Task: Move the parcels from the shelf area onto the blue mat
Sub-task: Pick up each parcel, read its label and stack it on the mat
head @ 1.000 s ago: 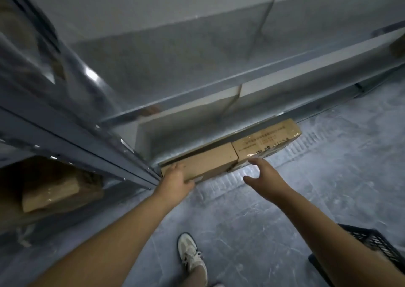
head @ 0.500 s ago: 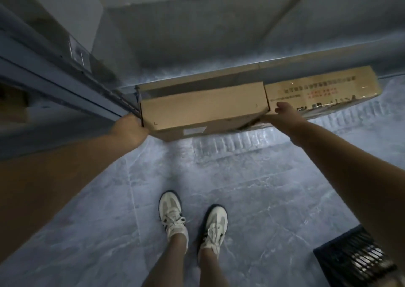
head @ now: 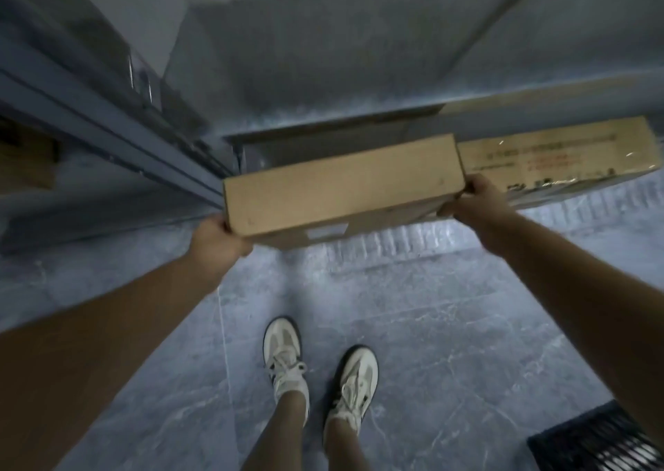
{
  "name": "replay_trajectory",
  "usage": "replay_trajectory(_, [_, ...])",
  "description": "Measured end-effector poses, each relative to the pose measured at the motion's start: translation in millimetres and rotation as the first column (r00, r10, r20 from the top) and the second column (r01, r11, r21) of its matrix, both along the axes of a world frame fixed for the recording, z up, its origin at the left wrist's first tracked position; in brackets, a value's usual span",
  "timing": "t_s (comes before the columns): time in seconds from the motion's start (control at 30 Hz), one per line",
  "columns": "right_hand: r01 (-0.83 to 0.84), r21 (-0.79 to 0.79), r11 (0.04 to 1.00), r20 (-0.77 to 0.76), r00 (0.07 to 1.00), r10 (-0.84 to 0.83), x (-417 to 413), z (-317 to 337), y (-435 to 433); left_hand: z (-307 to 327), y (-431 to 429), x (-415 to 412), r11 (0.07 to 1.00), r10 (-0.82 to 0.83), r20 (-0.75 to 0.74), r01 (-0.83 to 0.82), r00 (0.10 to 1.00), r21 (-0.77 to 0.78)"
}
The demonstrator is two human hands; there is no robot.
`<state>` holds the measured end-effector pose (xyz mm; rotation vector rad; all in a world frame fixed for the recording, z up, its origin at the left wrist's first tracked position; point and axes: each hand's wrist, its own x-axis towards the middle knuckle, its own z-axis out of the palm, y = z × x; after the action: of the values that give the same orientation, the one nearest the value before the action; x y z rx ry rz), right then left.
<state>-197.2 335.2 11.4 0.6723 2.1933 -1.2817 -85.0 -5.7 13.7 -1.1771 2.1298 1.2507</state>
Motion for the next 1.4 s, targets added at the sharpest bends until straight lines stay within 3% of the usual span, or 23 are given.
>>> replay_trajectory(0.13, [-0.081, -0.042, 0.996, -0.029, 0.996, 0.080, 21.7, 66.7, 10.9, 70.9, -4.4, 32.4, 0.998, 0.069, -0.069, -0.068, 0.995, 0.003])
replay_trajectory(0.33, [-0.140, -0.119, 0.983, -0.163, 0.979, 0.120, 77.6, 218.7, 15.6, 234.1, -9.3, 101.6, 0.974, 0.218, -0.277, -0.192, 0.936, 0.116])
replay_trajectory(0.57, [-0.133, -0.103, 0.986, -0.383, 0.920, 0.084, 130.6, 370.2, 3.0, 364.1, -40.8, 186.4, 0.985, 0.157, -0.547, -0.174, 0.823, 0.020])
replay_trajectory(0.7, [-0.148, -0.122, 0.981, -0.552, 0.832, 0.057, 146.0, 447.6, -22.1, 420.6, -64.9, 231.1, 0.988, 0.131, -0.662, -0.156, 0.738, 0.021])
replay_trajectory(0.87, [-0.138, -0.223, 0.965, -0.687, 0.725, -0.055, 162.1, 559.3, -70.0, 488.4, -101.2, 261.0, 0.986, 0.169, -0.796, -0.106, 0.582, 0.132])
replay_trajectory(0.97, [-0.184, -0.267, 0.946, -0.762, 0.642, -0.091, 181.2, 624.7, -91.1, 542.4, -113.6, 279.6, 0.971, 0.232, -0.889, -0.032, 0.396, 0.239])
replay_trajectory(1.1, [-0.231, -0.324, 0.917, -0.826, 0.541, -0.155, 210.0, 700.4, -115.2, 618.1, -133.6, 308.2, 0.977, 0.203, -0.963, 0.035, 0.178, 0.212])
replay_trajectory(1.3, [-0.335, -0.343, 0.878, -0.880, 0.441, -0.175, 238.0, 782.6, -149.3, 701.4, -160.5, 342.4, 0.985, 0.149, -0.989, 0.085, 0.005, 0.149])
replay_trajectory(1.4, [-0.395, -0.339, 0.854, -0.896, 0.413, -0.164, 249.5, 810.2, -169.9, 732.2, -172.3, 353.9, 0.983, 0.171, -0.985, 0.074, -0.022, 0.169])
